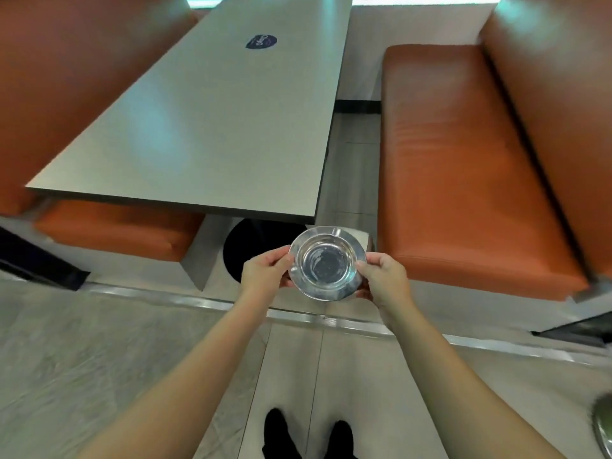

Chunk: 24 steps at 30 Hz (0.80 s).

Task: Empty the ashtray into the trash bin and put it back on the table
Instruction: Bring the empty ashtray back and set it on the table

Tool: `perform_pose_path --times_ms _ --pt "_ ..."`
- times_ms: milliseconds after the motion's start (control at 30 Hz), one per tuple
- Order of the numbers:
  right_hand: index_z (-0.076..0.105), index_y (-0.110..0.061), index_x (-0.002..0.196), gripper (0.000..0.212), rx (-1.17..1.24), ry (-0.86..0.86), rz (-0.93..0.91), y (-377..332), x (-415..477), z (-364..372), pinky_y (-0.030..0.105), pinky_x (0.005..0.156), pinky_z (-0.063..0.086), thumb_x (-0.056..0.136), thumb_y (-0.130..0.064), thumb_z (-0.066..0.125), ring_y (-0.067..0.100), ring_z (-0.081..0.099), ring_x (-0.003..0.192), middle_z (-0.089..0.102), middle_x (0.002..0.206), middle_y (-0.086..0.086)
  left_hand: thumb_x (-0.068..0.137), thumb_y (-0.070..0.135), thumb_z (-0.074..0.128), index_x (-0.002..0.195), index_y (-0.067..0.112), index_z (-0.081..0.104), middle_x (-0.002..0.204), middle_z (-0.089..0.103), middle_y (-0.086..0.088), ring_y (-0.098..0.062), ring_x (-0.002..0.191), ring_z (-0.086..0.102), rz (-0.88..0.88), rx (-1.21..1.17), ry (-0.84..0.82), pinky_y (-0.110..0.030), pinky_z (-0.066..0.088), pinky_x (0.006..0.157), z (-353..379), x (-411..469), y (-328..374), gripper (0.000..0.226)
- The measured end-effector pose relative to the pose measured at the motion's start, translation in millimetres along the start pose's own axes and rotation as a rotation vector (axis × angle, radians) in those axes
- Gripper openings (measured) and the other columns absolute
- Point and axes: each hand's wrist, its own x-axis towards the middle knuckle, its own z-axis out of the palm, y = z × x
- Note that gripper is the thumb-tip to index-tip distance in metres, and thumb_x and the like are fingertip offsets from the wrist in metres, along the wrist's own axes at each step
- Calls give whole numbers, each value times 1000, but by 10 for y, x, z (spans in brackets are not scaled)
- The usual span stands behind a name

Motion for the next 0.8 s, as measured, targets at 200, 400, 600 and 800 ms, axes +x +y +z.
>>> perform_pose_path --times_ms 200,400,600,800 --pt "59 -15 93 10 -56 -81 -61 -157 -263 365 18 38 45 84 -13 55 12 56 53 62 74 4 83 20 62 93 25 71 74 71 4 -10 60 60 25 -97 48 -23 52 58 -512 -228 38 14" --pt "59 -16 92 7 -41 -159 -136 -296 -576 896 16 38 45 86 -16 55 8 55 47 63 74 2 83 18 63 92 24 72 53 67 11 -5 46 52 89 -146 75 -23 51 58 -1131 -291 137 14" --pt "57 -15 97 10 -4 -134 -168 -355 -953 1571 16 40 45 88 -17 54 10 54 50 63 79 2 85 13 60 108 12 67 71 67 -1 -7 50 55 159 -163 45 -16 48 49 -1875 -240 243 24" --pt "58 -11 107 20 84 -112 -220 -428 -1343 2212 19 45 45 88 -15 53 9 52 50 65 88 8 86 13 59 114 6 63 70 65 0 -7 48 51 208 -109 -5 -16 46 47 -2594 -81 435 30"
